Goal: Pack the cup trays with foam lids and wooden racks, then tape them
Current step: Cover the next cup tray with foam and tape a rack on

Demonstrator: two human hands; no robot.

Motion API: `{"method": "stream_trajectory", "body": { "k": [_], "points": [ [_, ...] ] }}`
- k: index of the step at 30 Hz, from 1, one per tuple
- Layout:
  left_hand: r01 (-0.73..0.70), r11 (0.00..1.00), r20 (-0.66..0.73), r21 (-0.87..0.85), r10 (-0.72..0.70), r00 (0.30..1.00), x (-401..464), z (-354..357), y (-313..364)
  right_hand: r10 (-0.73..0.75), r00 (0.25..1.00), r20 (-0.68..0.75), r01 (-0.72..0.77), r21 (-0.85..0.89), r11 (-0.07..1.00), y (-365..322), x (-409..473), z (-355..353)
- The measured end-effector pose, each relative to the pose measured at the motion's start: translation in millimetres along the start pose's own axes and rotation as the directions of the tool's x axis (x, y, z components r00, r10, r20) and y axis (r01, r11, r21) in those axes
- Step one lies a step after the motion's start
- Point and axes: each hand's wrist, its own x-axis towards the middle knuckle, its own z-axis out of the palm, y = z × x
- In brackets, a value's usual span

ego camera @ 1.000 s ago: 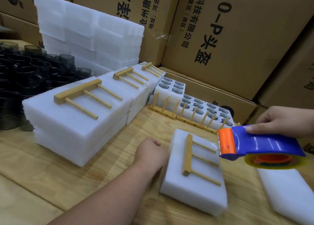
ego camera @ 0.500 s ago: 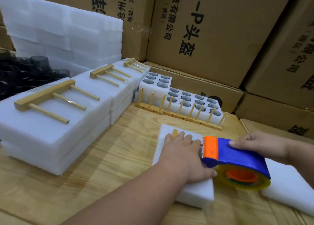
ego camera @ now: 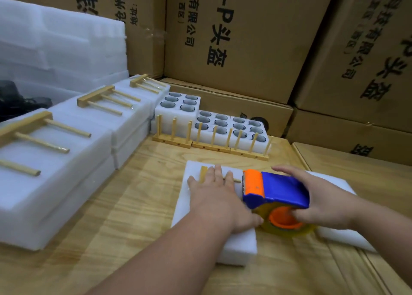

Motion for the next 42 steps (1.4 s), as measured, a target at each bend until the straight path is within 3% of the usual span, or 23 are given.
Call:
{"method": "stream_trajectory", "body": {
  "k": [5,13,23,36,42],
  "points": [
    [0.03,0.999,-0.008,0.027,-0.03,1.0,-1.9,-0.7,8.5,-0.058,0.995,0.075,0.078,-0.293,0.953,-5.9,-0.3,-4.5],
    [0.021,0.999,-0.028,0.043,-0.019,0.999,-5.1,1.0,10.1,-0.043,0.994,0.098,0.068,-0.269,0.961,-8.2,-11.4,-11.6],
    [-0.014,0.994,-0.035,0.109,0.018,0.999,-2.6,5.8,8.6,0.059,0.984,0.166,0.009,-0.379,0.925,17.6,-43.6,-35.9],
    [-0.041,0.993,-0.051,0.106,0.047,0.998,-7.8,3.6,8.1,0.113,0.938,0.328,0.132,-0.641,0.756,-33.8,-0.1,-27.2],
    [-0.045,0.992,-0.065,0.114,0.052,0.996,-7.4,5.0,7.8,0.104,0.921,0.375,0.242,-0.76,0.603,-57.0,28.0,-36.3]
  ]
}}
